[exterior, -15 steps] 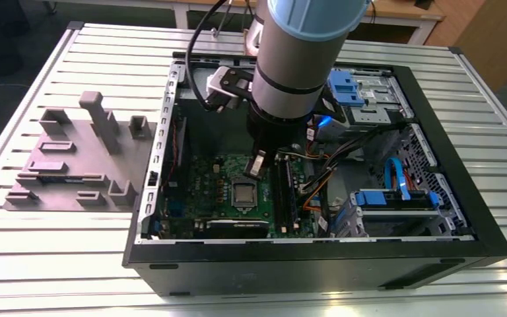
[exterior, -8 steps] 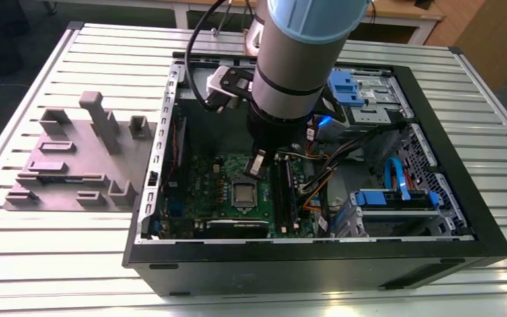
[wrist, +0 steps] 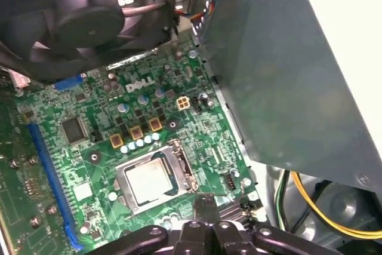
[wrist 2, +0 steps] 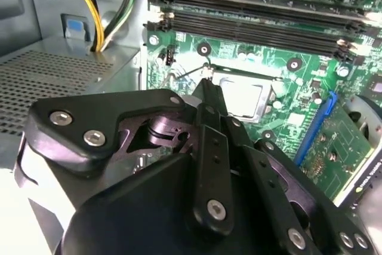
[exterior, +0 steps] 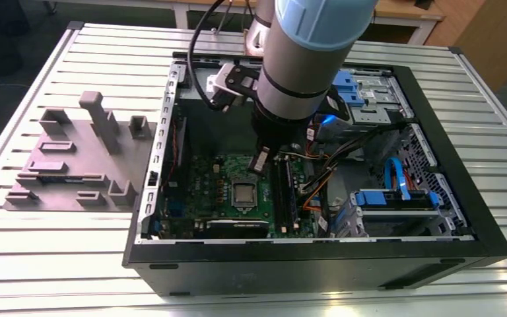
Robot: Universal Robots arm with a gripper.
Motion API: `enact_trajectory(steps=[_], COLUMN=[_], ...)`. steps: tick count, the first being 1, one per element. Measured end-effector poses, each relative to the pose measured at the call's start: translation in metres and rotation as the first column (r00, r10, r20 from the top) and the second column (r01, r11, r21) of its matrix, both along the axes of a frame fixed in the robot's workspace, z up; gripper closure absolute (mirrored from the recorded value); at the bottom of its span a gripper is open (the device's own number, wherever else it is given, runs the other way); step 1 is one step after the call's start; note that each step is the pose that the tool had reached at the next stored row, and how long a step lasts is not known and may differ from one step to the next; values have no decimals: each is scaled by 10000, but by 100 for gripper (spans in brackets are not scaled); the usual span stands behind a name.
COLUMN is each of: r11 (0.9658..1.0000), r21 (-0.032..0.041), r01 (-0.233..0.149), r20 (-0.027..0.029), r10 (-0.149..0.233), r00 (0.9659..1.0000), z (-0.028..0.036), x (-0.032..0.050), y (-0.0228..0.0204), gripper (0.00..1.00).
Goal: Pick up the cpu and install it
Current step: 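Install the first cpu locking lever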
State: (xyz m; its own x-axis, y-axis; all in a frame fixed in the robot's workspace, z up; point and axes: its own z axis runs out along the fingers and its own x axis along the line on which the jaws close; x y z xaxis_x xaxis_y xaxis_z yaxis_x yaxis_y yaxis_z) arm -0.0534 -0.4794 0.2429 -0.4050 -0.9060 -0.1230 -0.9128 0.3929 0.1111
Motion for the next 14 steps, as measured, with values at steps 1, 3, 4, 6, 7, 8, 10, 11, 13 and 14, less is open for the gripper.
enact_trajectory(steps=[1,3,4,6,7,8,10,11,13,14], r11=[10000,10000,10000,10000,10000,10000,10000,10000,10000,10000], r21=[1,3,3,4,4,4,4,3,5,4], r01=[0,0,-1,0,0,0,0,0,0,0], r20=[0,0,-1,0,1,0,0,0,0,0], r10=[0,0,1,0,0,0,0,0,0,0], r00=[10000,10000,10000,10000,10000,10000,10000,10000,10000,10000], z=[0,0,0,-2,-2,-3,-4,-4,-6,-6], x=[6,17,29,57,75,85,102,111,130,138], y=[8,22,28,50,66,82,114,128,152,163], gripper=[90,90,90,90,90,90,90,90,90,90])
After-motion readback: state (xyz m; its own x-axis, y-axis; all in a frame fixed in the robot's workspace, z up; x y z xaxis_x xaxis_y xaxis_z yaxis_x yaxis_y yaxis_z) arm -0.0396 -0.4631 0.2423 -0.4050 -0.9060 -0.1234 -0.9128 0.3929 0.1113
